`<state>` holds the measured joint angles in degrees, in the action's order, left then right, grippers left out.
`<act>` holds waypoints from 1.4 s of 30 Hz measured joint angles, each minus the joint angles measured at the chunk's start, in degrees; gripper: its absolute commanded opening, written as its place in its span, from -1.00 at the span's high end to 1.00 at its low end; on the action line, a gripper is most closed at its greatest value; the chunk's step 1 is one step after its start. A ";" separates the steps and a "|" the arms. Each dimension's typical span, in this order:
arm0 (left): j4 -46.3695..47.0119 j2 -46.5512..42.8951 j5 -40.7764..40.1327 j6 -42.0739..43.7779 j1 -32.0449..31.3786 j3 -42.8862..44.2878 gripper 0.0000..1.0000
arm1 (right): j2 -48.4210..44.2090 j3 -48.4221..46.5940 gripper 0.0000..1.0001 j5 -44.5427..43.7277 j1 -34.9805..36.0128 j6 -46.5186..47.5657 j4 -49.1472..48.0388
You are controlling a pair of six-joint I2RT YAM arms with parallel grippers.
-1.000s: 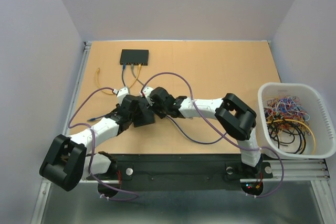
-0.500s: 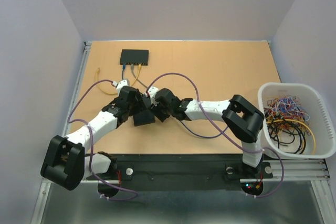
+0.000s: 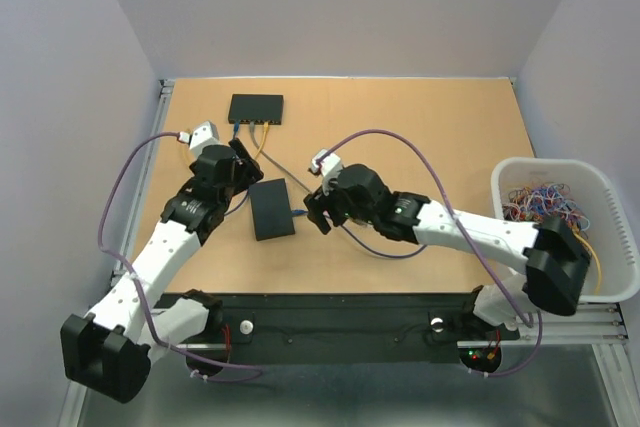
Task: Insert the plug into the switch port
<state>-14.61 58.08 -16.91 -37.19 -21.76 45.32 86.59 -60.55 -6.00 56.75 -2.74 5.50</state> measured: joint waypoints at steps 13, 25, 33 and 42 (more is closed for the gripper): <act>-6.29 -16.17 3.17 10.21 0.00 2.27 -0.59 | -33.16 17.29 -0.99 1.70 3.76 -13.20 1.36; -0.11 -42.99 3.13 14.67 0.00 -4.07 -0.97 | -55.04 20.94 -1.00 -5.09 3.72 -24.72 10.62; 1.11 -51.45 -2.93 13.68 0.00 -6.10 -0.97 | -65.35 18.16 -1.00 -16.04 3.72 -29.90 22.38; 1.11 -52.26 -6.29 12.55 -0.02 -6.43 -0.97 | -69.33 18.12 -1.00 -21.24 3.72 -32.00 26.03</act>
<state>-13.50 5.82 -23.20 -24.64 -21.78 38.89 17.26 -42.44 -27.24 60.47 -34.74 31.53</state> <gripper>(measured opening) 0.986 0.998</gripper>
